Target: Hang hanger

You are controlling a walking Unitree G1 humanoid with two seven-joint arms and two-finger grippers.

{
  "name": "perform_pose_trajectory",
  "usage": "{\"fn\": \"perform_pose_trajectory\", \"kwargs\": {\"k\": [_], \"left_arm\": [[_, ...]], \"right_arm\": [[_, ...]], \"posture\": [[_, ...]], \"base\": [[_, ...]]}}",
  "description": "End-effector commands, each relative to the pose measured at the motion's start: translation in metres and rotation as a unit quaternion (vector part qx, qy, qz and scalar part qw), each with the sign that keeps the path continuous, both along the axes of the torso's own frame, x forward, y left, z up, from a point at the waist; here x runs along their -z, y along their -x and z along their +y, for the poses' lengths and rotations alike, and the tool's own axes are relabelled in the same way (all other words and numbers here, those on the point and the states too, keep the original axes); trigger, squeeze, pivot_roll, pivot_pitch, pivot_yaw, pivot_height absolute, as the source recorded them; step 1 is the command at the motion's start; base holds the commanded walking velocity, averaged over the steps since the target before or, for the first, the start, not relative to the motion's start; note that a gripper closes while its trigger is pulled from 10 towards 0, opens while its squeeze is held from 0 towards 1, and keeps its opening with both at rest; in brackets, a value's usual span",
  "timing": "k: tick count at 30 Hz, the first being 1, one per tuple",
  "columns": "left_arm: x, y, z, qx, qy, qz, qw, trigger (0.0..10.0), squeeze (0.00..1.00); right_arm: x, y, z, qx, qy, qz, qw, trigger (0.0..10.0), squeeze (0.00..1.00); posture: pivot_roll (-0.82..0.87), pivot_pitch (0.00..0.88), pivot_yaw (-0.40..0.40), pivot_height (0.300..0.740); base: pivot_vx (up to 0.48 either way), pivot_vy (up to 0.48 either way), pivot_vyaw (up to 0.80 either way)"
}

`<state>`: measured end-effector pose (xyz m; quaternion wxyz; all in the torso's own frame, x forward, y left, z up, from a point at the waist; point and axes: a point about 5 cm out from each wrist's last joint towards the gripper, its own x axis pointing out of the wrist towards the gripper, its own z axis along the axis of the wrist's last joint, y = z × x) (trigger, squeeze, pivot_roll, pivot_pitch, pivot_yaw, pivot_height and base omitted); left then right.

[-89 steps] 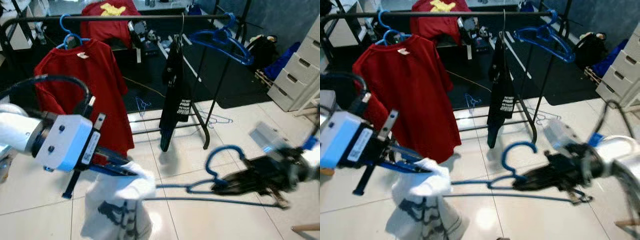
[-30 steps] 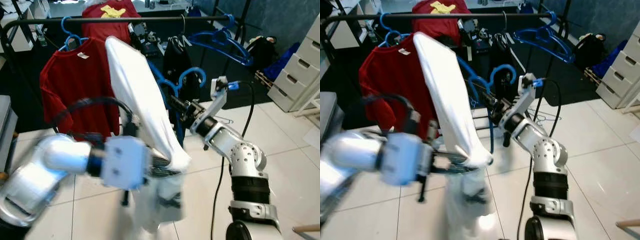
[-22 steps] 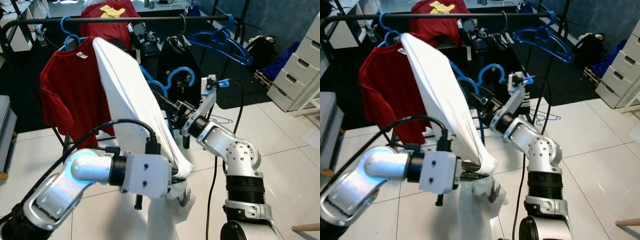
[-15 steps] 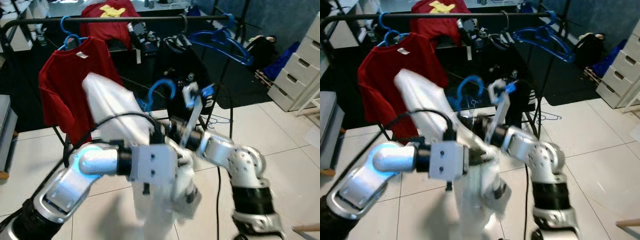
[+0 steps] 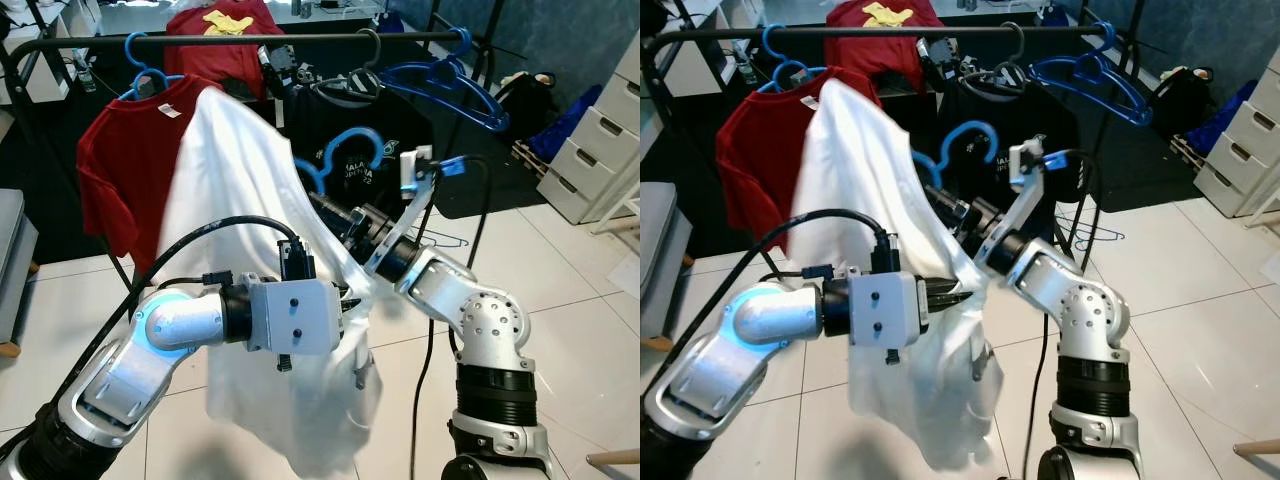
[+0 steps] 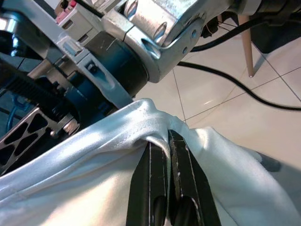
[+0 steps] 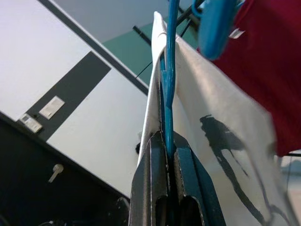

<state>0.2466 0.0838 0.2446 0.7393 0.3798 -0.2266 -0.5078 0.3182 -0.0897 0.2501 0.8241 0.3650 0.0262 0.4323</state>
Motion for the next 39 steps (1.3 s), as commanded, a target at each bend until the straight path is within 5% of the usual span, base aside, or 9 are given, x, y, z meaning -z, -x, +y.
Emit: {"fn": "perform_pose_trajectory", "kwargs": {"k": [1,5,9,15,27,39], "left_arm": [[0.008,0.004,0.001,-0.003,-0.004,0.004,1.0,10.0,0.0],[0.015,0.006,0.007,-0.015,-0.014,0.012,1.0,10.0,0.0],[0.018,0.001,0.034,-0.075,-0.032,0.005,0.997,10.0,0.0],[0.012,-0.007,0.053,-0.126,-0.041,-0.019,0.991,10.0,0.0],[0.011,-0.005,0.05,-0.124,-0.027,-0.027,0.992,10.0,0.0],[0.018,0.004,0.069,-0.14,-0.05,-0.015,0.989,10.0,0.0]], "right_arm": [[-0.006,-0.005,-0.008,0.029,-0.053,0.004,0.998,10.0,0.0],[-0.009,-0.008,-0.012,0.046,-0.077,0.008,0.996,10.0,0.0],[-0.011,-0.007,-0.012,0.037,-0.08,0.011,0.996,10.0,0.0],[-0.012,-0.007,-0.013,0.037,-0.096,0.014,0.995,10.0,0.0],[-0.022,-0.012,-0.019,0.064,-0.166,0.027,0.984,10.0,0.0],[-0.025,-0.026,-0.042,0.157,-0.192,0.045,0.968,10.0,0.0]], "posture": [[-0.07,0.147,0.01,0.74],[-0.07,0.147,0.01,0.74],[-0.07,0.146,0.007,0.74],[-0.07,0.15,0.006,0.74],[-0.08,0.156,0.011,0.74],[-0.07,0.16,0.008,0.74]], "base": [[0.0,0.0,0.0],[0.0,0.0,0.0],[0.0,0.0,0.0],[0.0,0.0,0.0],[0.0,0.0,0.0],[0.0,0.0,0.0]]}}
